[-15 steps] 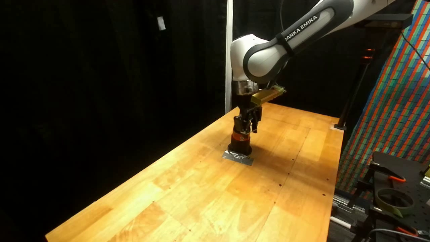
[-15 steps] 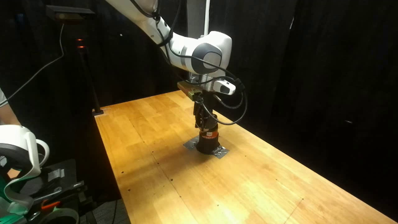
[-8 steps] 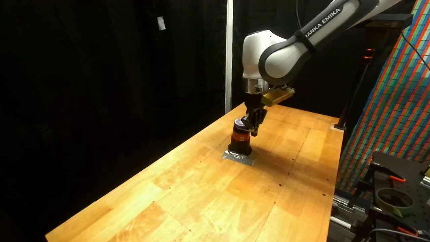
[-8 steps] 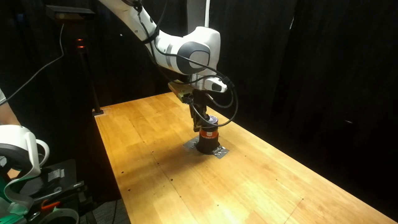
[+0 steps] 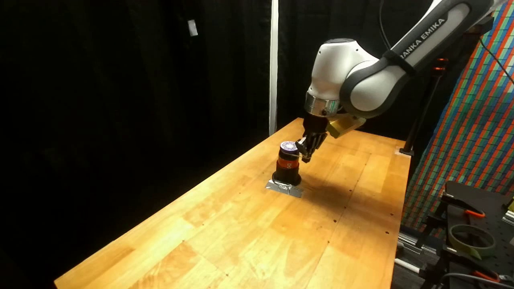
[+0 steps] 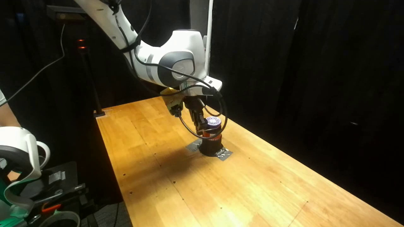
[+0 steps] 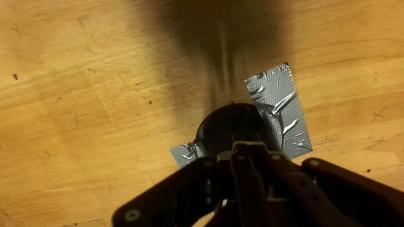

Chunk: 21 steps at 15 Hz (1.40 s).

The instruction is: Put the rubber band around the cup

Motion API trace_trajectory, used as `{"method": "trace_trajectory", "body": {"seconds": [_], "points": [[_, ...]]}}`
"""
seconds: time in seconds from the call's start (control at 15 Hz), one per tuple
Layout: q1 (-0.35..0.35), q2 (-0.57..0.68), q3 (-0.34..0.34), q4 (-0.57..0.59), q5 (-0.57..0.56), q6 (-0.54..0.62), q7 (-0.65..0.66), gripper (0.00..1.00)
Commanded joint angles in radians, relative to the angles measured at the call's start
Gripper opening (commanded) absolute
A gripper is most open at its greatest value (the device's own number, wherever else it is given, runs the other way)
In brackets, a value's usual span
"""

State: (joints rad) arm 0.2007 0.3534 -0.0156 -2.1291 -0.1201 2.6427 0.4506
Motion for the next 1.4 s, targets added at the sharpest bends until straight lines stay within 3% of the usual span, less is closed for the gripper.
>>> {"method": "trace_trajectory", "body": {"seconds": [0.0, 0.27, 0.53, 0.93, 1.33], "points": [[0.058, -0.082, -0.068, -0.156, -0.083, 0.177, 0.12, 0.09], [0.136, -0.098, -0.178, -0.252, -0.181, 0.407, 0.267, 0.09], [0.271, -0.094, -0.356, -0.313, -0.264, 0.583, 0.375, 0.09], [0.497, -0.064, -0.596, -0.395, -0.203, 0.799, 0.357, 0.08], [0.611, -0.072, -0.672, -0.496, -0.167, 0.922, 0.33, 0.09]]}}
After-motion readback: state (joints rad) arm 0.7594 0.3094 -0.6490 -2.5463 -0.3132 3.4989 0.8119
